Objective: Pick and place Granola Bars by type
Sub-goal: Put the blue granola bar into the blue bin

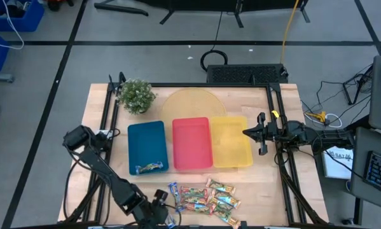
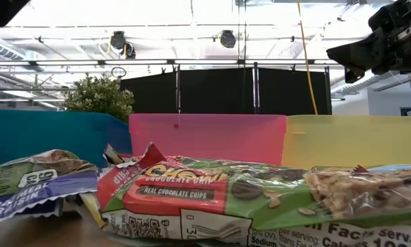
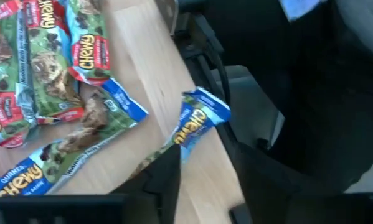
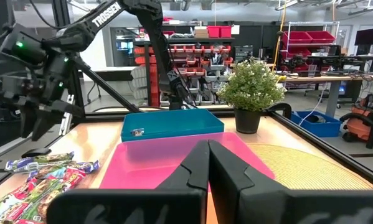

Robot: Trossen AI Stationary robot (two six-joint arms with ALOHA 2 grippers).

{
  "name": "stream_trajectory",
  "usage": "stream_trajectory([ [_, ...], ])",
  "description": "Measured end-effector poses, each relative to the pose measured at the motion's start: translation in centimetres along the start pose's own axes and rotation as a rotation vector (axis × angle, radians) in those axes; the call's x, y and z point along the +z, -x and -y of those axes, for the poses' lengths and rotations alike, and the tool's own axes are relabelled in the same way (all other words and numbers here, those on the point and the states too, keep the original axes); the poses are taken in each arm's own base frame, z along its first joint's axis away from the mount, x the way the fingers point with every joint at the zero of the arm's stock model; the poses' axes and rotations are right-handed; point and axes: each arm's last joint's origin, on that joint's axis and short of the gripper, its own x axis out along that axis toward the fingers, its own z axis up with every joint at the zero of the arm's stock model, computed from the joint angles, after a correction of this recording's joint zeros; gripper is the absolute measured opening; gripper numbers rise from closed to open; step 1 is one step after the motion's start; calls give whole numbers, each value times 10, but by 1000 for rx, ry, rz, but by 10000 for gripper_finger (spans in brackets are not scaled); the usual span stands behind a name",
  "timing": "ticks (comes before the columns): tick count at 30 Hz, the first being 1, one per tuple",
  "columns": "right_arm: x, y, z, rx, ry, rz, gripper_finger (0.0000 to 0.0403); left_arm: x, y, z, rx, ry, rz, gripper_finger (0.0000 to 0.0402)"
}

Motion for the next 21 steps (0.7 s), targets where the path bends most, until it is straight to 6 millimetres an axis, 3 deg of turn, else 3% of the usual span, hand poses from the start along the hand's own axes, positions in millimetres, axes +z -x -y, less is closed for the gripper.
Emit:
stream_trajectory([
  [7, 0, 0, 0, 0, -1, 2, 0, -5, -13, -4, 22, -111, -32, 251],
  [11, 0, 0, 0, 0, -2, 1, 0, -10, -19, -9, 24, -188, -98, 280],
  [15, 0, 0, 0, 0, -10, 0, 0, -12, -25, -19, 57, -212, -137, 280],
  [21, -1, 0, 0, -1, -19, -11, 0, -17, -41, -33, 13, -178, -211, 248],
])
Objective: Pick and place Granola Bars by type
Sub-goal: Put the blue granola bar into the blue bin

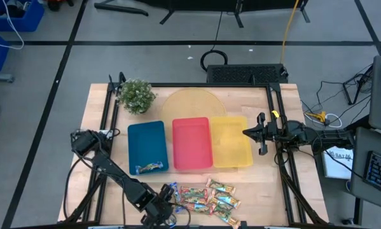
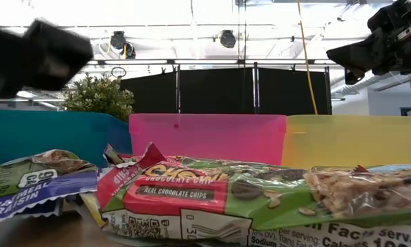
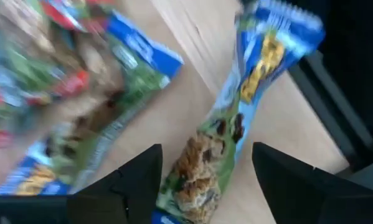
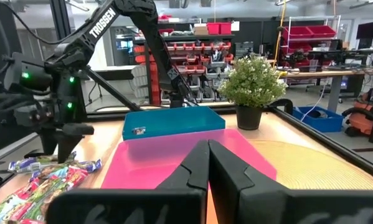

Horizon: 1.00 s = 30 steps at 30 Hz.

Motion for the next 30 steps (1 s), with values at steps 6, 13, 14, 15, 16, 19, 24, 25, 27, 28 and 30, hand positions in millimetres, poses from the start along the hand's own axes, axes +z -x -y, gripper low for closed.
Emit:
stream_trajectory([
  [6, 0, 0, 0, 0, 0, -5, 0, -4, -8, -3, -11, 0, -52, 208],
  [13, 0, 0, 0, 0, 0, -4, 0, -5, -8, -3, 4, 165, -60, 129],
  [14, 0, 0, 0, 0, 0, -4, 0, -5, -7, -3, 3, 177, -56, 115],
  [15, 0, 0, 0, 0, 0, -4, 0, -5, -6, -2, 2, 183, -53, 102],
  [16, 0, 0, 0, 0, 0, -4, 0, -5, -4, -1, -3, 186, -50, 89],
  [19, 0, 0, 0, -1, 0, -4, 0, -5, 3, 5, -32, 179, -48, 63],
  [24, 0, 0, 0, 0, 0, -3, 0, 0, 23, 11, -4, 179, 19, 62],
  [25, 0, 0, 0, 0, 0, -3, 0, 1, 29, 11, 13, 188, 37, 65],
  [27, 0, 0, 0, 0, 0, -3, 0, 4, 44, 11, 37, 211, 82, 69],
  [28, 0, 0, 0, -1, 0, -2, 0, 6, 53, 11, 42, 228, 113, 69],
  [30, 0, 0, 0, 0, 0, 2, 0, 7, 75, 9, 79, 260, 160, 65],
])
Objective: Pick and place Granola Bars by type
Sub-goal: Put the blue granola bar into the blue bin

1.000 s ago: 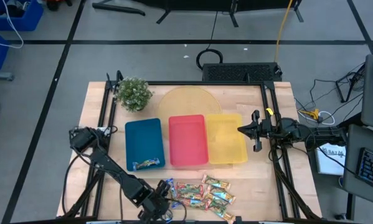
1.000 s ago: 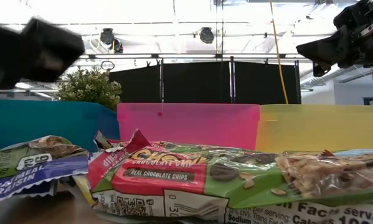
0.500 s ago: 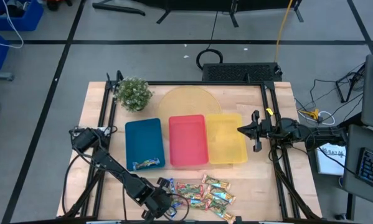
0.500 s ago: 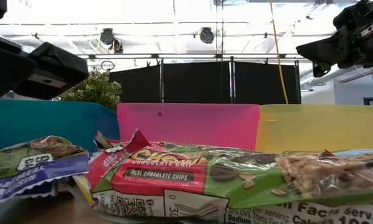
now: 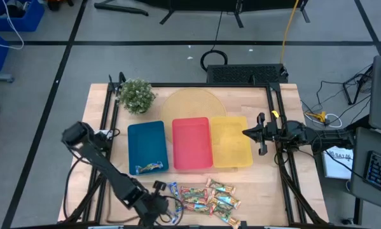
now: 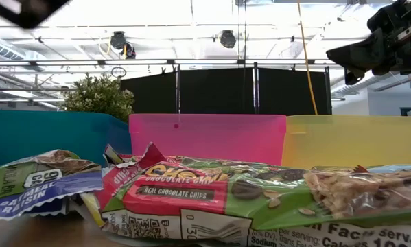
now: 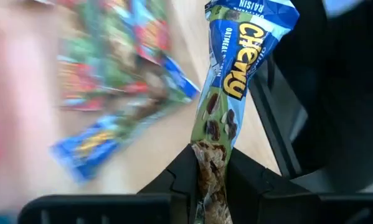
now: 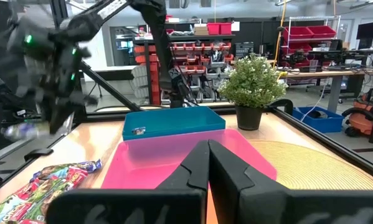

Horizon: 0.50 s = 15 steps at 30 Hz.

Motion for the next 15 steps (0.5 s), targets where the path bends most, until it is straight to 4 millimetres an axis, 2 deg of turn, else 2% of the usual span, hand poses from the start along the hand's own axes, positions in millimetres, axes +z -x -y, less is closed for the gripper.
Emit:
stream_trajectory([
  [3, 0, 0, 0, 0, 0, 1, 0, 3, 37, -14, 88, 94, 39, 56],
  [9, 0, 0, 0, 0, 0, 1, 0, -22, 106, -60, 405, 384, -58, 63],
  [12, 0, 0, 0, 0, 0, 1, 0, -33, 123, -81, 509, 472, -142, 64],
  [15, 0, 0, 0, 0, 3, 1, 0, -35, 126, -98, 573, 479, -214, 54],
])
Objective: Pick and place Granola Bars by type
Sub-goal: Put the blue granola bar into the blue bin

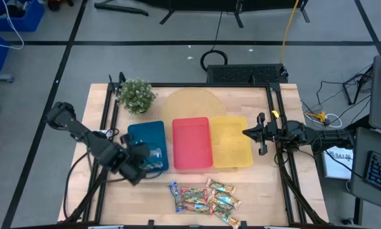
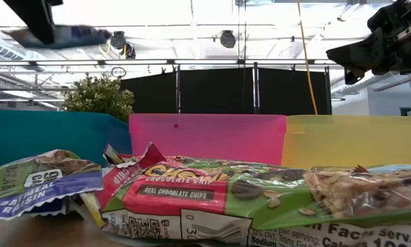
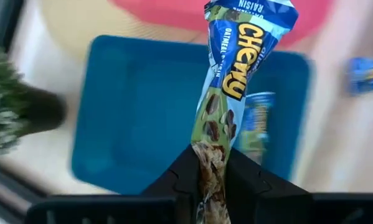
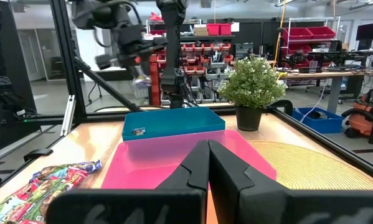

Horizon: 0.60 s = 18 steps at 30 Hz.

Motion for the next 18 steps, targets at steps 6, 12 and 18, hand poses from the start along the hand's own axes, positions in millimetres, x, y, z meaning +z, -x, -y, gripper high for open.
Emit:
stream_trajectory([
  [6, 0, 0, 0, 0, 0, 1, 0, 13, -34, -17, 30, 21, -105, 53],
  [12, 0, 0, 0, 0, 0, 0, 0, -3, -79, -27, 22, 62, -251, 62],
  [18, 0, 0, 0, 0, 0, 0, 0, -18, -107, -24, -17, 53, -251, 44],
])
